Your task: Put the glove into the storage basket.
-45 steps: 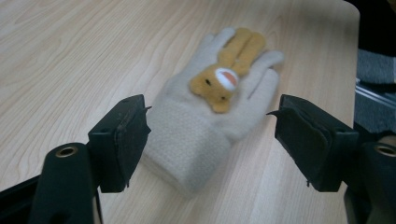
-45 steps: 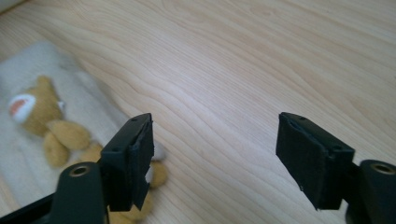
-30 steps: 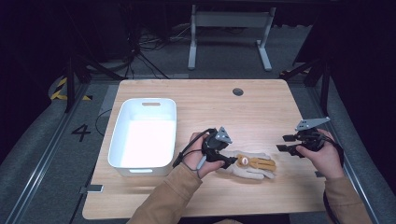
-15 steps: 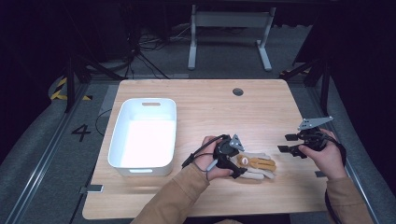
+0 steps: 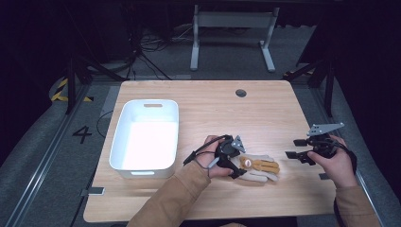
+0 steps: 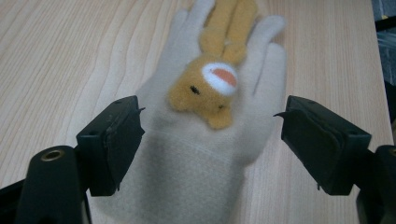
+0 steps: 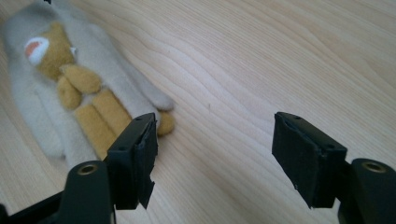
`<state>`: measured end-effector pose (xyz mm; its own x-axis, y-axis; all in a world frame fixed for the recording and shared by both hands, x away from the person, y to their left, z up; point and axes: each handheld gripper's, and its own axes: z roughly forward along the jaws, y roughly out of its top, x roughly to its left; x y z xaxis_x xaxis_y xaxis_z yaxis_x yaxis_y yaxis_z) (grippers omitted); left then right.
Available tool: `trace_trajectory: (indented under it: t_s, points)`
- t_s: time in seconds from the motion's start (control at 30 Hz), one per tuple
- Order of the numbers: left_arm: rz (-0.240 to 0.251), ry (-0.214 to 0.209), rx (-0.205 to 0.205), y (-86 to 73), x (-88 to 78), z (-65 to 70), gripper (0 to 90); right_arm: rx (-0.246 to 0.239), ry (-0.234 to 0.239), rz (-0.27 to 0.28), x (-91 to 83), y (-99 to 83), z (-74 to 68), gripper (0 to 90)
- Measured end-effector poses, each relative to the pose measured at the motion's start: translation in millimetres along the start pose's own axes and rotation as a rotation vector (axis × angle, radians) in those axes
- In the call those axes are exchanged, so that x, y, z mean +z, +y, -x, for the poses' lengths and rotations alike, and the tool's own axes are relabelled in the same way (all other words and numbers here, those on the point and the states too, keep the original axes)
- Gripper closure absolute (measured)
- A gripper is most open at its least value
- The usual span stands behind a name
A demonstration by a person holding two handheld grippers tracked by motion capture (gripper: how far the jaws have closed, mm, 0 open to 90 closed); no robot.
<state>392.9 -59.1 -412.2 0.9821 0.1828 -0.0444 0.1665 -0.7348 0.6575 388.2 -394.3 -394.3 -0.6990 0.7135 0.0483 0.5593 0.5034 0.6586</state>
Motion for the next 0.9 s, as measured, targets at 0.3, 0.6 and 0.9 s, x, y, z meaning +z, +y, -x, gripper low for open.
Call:
trace_trajectory:
  t_s: [0.3, 0.6, 0.9]
  points:
    - [-0.029, -0.026, 0.027, 2.2, 2.9, -7.6, 21.5, 0.028, -0.014, -0.002, -9.1, -13.2, -0.7, 30.4]
    - [-0.044, -0.023, 0.032, 0.7, 9.7, -8.4, 20.6, 0.036, -0.010, -0.012, -7.4, -15.7, -1.0, 29.1]
    - [0.048, -0.020, -0.033, -16.5, 26.3, -13.6, 19.5, 0.034, -0.007, -0.011, -5.5, -15.6, -1.7, 27.5]
